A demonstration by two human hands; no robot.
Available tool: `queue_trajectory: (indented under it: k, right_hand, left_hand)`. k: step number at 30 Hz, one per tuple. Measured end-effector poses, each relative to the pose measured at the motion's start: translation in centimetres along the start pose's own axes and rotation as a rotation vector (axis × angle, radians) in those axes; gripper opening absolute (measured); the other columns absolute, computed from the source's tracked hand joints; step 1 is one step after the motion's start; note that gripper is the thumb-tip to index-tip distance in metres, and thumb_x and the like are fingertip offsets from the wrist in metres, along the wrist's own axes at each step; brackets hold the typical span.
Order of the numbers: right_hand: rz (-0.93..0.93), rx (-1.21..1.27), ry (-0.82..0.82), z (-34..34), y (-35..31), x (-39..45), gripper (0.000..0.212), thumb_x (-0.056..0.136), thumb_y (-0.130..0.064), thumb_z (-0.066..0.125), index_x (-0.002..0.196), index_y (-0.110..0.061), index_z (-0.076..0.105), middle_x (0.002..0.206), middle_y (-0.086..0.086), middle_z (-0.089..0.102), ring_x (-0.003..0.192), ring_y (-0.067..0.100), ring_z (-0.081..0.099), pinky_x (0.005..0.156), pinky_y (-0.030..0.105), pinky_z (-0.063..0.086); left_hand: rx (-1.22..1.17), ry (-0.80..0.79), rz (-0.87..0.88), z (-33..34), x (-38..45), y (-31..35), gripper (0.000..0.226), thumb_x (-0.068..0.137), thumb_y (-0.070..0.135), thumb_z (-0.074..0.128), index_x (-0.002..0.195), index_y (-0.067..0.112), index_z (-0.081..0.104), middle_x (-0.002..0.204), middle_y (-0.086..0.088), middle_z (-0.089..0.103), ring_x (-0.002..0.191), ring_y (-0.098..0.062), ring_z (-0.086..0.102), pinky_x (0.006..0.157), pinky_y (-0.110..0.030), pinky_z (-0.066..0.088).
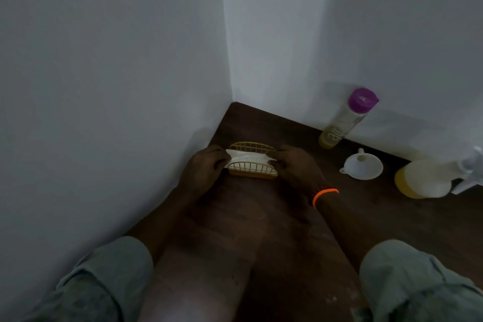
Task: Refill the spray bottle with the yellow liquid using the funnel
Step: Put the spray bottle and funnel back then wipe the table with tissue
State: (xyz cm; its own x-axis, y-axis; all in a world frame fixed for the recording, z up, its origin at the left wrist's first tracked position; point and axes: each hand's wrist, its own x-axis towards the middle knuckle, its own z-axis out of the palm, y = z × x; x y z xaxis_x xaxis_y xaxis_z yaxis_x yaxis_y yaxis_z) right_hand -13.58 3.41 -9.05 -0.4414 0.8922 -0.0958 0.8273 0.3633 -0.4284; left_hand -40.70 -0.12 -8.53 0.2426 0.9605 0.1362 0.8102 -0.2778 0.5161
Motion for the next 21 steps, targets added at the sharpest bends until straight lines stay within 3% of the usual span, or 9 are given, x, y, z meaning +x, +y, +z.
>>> queue_trajectory:
  k: [4,9,11,14,18,21]
  right_hand:
    - [0.036,0.007,-0.011,-0.3,0.2,0.1,0.033,0.096,-0.037,0.054,0.124,-0.023,0.066,0.114,-0.001,0.064,0.099,0.016,0.059,0.078,0.032,0.051]
    - [0.035,0.065,0.040,-1.6,-0.5,-0.6,0.021,0.091,-0.035,0.063,0.105,-0.021,0.073,0.099,-0.002,0.061,0.085,0.014,0.059,0.067,0.030,0.050]
    - [0.038,0.105,0.081,-2.7,-0.9,-1.1,0.019,0.087,-0.034,0.069,0.098,-0.019,0.073,0.094,-0.002,0.055,0.076,0.011,0.055,0.060,0.025,0.044]
    - [0.062,0.284,0.155,-5.3,-1.8,-2.6,0.012,0.079,-0.026,0.074,0.085,-0.016,0.071,0.087,-0.005,0.059,0.074,0.006,0.057,0.061,0.022,0.044]
    - [0.136,0.571,0.182,-9.9,-3.7,-5.9,0.002,0.081,-0.016,0.074,0.080,-0.015,0.075,0.082,-0.004,0.074,0.077,0.008,0.069,0.070,0.028,0.058]
    - [0.223,0.779,0.221,-12.5,-4.9,-9.1,0.008,0.084,-0.011,0.074,0.077,-0.008,0.076,0.073,0.001,0.072,0.068,0.012,0.068,0.066,0.033,0.058]
  left_hand:
    - [-0.022,0.028,0.043,-0.6,-0.1,0.3,0.010,0.085,0.005,0.072,0.094,0.006,0.076,0.101,-0.008,0.074,0.091,-0.021,0.070,0.086,-0.029,0.056]
    - [-0.029,0.050,-0.010,-1.6,-0.4,1.5,0.014,0.089,0.014,0.070,0.102,0.009,0.073,0.105,-0.007,0.074,0.094,-0.022,0.071,0.083,-0.031,0.059]
    - [-0.021,0.072,-0.027,-2.3,-0.3,2.5,0.017,0.091,0.018,0.068,0.107,0.012,0.072,0.106,-0.005,0.074,0.093,-0.018,0.069,0.079,-0.024,0.055]
    - [0.012,0.099,-0.009,-3.6,-0.2,4.1,0.016,0.094,0.021,0.064,0.108,0.018,0.070,0.102,-0.002,0.073,0.089,-0.015,0.067,0.073,-0.021,0.049]
    - [-0.081,0.133,-0.012,-5.4,-0.4,6.9,0.020,0.095,0.027,0.061,0.115,0.026,0.064,0.107,0.004,0.070,0.091,-0.011,0.065,0.075,-0.031,0.058]
    - [-0.213,0.173,0.015,-6.5,-1.0,10.4,0.019,0.093,0.023,0.065,0.112,0.024,0.065,0.106,0.010,0.069,0.090,-0.005,0.064,0.073,-0.027,0.059]
